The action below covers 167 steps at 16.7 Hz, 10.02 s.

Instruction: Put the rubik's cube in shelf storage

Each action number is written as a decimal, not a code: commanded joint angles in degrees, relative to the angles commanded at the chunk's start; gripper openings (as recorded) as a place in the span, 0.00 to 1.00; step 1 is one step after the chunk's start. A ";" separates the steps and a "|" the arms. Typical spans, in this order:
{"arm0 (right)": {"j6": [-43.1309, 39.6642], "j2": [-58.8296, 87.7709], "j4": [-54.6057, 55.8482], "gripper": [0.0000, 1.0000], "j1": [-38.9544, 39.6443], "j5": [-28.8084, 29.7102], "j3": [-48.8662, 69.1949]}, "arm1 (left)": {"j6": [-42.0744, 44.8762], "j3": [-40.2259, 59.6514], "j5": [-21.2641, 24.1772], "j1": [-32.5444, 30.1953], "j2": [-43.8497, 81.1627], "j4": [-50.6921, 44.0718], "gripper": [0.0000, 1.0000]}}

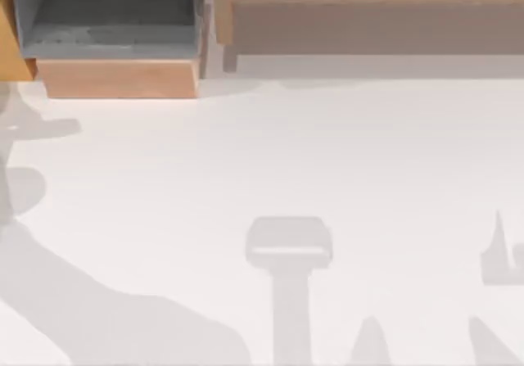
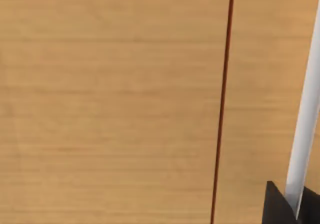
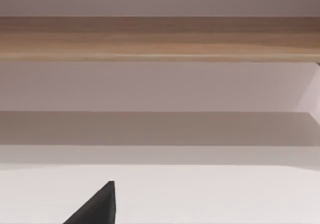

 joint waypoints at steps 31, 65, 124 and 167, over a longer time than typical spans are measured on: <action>0.00 0.00 0.00 1.00 0.00 0.00 0.00 | 0.36 -31.47 10.31 10.61 -13.11 16.68 0.00; 0.00 0.00 0.00 1.00 0.00 0.00 0.00 | 0.66 -41.66 16.20 16.41 -17.06 22.37 1.00; 0.00 0.00 0.00 1.00 0.00 0.00 0.00 | -52.69 64.26 -18.16 -2.74 1.45 -144.10 1.00; 0.00 0.00 0.00 1.00 0.00 0.00 0.00 | -57.41 64.13 -19.06 -2.43 12.74 -133.99 0.00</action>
